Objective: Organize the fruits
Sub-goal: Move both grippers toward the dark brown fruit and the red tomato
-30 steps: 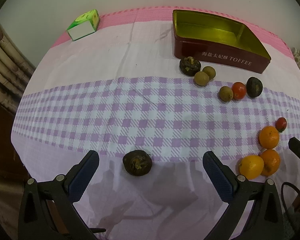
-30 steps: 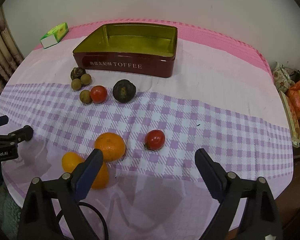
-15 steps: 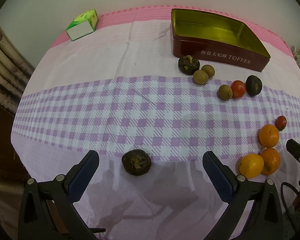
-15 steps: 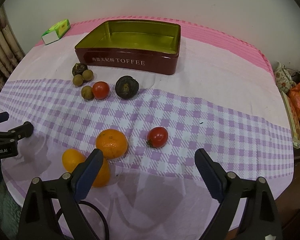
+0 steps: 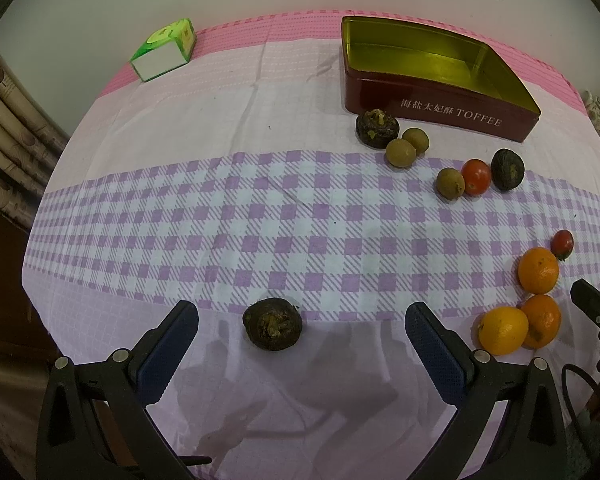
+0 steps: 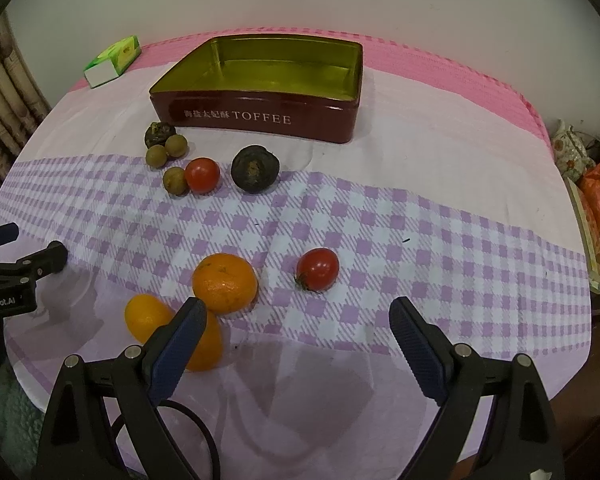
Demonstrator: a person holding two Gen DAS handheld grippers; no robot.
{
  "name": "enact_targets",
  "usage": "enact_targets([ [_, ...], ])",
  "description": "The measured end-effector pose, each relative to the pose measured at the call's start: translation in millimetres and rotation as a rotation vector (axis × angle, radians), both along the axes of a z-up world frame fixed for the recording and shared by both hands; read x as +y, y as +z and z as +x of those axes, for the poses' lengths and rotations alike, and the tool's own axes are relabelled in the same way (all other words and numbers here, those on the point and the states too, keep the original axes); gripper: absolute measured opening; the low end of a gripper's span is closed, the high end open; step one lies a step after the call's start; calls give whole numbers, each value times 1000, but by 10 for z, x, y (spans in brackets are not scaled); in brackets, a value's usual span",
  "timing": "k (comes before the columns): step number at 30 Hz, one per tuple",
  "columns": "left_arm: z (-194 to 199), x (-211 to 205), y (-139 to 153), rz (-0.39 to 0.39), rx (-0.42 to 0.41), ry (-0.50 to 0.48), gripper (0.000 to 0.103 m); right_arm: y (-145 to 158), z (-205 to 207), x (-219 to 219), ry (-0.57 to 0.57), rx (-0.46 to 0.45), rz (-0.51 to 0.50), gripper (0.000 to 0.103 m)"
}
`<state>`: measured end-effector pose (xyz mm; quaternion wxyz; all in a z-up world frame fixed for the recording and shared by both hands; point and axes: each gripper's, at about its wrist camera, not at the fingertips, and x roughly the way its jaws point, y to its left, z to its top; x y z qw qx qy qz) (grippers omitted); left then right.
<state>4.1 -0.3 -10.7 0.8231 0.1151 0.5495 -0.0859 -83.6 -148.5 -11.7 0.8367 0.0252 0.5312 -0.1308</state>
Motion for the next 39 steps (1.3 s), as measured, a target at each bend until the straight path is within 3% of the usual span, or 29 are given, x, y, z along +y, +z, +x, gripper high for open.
enact_targets([
  [39,56,14,-65,-8,32,12,99,-51,10,-58,-14,5,32,90],
])
